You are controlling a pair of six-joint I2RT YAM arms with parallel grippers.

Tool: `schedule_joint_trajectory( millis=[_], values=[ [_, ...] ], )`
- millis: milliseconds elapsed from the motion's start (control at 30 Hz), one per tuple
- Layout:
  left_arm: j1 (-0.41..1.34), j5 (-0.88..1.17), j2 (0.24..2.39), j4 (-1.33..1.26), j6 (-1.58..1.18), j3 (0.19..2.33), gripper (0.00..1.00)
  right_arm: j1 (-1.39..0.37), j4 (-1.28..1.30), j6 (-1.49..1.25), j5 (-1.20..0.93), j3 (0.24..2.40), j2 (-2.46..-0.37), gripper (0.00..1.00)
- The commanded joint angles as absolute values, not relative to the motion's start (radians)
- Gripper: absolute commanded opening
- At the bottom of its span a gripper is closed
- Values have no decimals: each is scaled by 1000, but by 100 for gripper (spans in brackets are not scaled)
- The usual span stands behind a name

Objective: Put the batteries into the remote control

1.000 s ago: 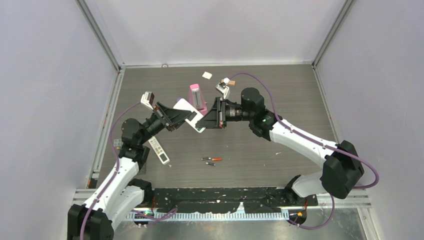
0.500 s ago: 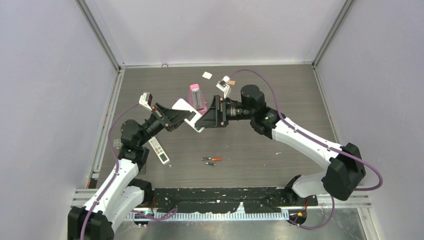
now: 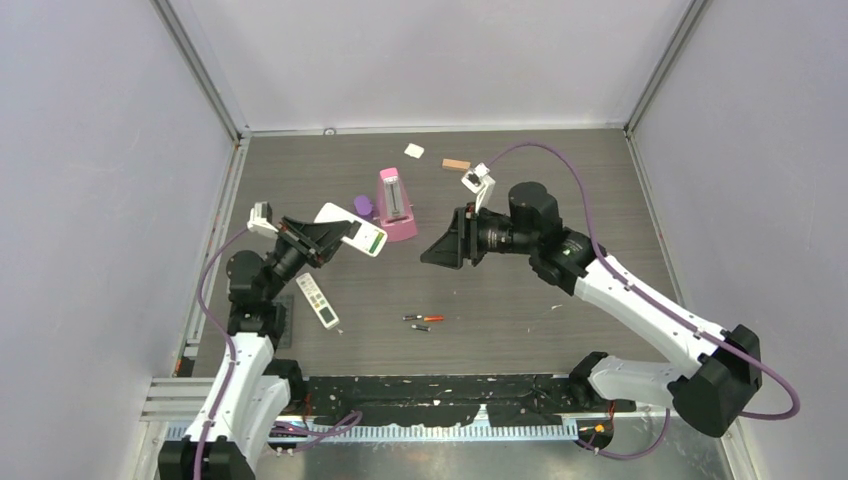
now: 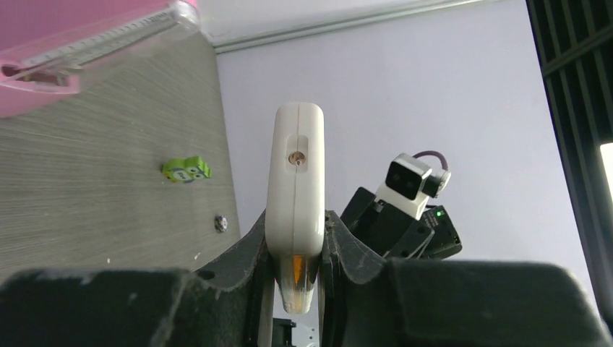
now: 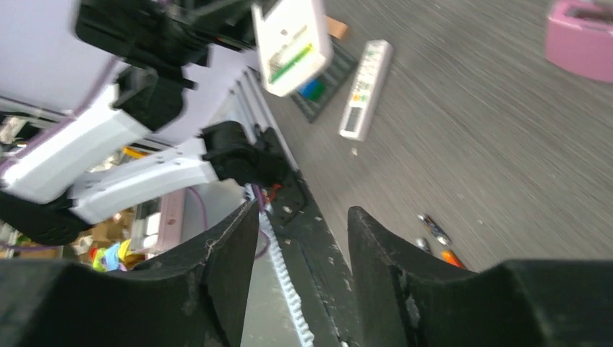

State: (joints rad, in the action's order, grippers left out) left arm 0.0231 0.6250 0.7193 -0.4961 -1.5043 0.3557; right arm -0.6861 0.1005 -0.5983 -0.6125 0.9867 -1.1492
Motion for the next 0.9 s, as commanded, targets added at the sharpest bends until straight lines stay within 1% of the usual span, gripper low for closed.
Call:
schedule_joint_trajectory(
  millis=[0,33,100,133,167,200,267,367,500,667,867],
  values=[
    [-26,625,705,-475,-1489,341,0,-738,220,-358,-490,972,-1228,52],
    [-28,617,707,-472,-1491,337,0,-756,249,-329,-467,985,-1247,51],
    [-28,606,709,-450,-1485,336,0,-813,300,-243,-355,1015,-1318,51],
    [-28,603,712,-434,-1476,338,0,-849,316,-197,-329,1033,-1367,52],
    [-29,601,712,-419,-1471,338,0,-865,338,-176,-284,1042,-1392,53],
    [-29,595,712,-404,-1467,336,0,-894,346,-139,-263,1053,-1439,60],
    [-42,591,715,-360,-1462,334,0,-927,347,-100,-217,1054,-1495,66],
    [-89,617,736,-359,-1483,311,0,-972,329,-30,-173,1049,-1563,70],
    [-134,669,776,-398,-1498,291,0,-1007,292,40,-133,1040,-1613,70],
    [-156,695,792,-411,-1493,269,0,-1028,252,77,-77,1031,-1650,66],
    [-162,706,812,-425,-1489,267,0,-1042,228,108,-62,1036,-1698,62]
  ],
)
